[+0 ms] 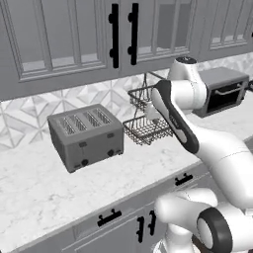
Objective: Take a straw from the drawer in front and place it inside the glass cup on the dining counter.
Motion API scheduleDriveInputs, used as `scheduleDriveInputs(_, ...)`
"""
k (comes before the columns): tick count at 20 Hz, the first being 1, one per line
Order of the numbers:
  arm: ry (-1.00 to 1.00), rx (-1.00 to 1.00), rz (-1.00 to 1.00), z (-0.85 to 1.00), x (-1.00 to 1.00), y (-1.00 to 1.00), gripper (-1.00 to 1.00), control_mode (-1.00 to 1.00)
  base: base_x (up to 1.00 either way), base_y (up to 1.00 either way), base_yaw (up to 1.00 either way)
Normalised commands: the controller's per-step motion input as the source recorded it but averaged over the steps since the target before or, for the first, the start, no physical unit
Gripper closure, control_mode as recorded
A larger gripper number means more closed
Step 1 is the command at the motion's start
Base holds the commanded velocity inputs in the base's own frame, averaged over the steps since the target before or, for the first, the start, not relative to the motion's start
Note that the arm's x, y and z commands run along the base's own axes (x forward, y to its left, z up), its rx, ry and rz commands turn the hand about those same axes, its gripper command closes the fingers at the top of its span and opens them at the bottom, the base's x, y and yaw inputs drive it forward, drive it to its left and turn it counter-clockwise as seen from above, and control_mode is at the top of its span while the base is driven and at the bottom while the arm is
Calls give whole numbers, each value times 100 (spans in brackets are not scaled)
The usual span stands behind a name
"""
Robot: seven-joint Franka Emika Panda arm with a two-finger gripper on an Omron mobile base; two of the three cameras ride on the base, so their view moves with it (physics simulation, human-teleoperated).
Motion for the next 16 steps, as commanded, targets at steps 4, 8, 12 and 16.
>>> scheduleDriveInputs(4, 0, 0, 0, 0, 0, 0, -100, 100, -31, 70, -59)
scheduleDriveInputs(8, 0, 0, 0, 0, 0, 0, -100, 100, 0, 56, -60)
scheduleDriveInputs(12, 0, 0, 0, 0, 0, 0, -100, 100, 0, 47, -48)
scheduleDriveInputs(16, 0, 0, 0, 0, 0, 0, -100, 100, 1, 46, -43)
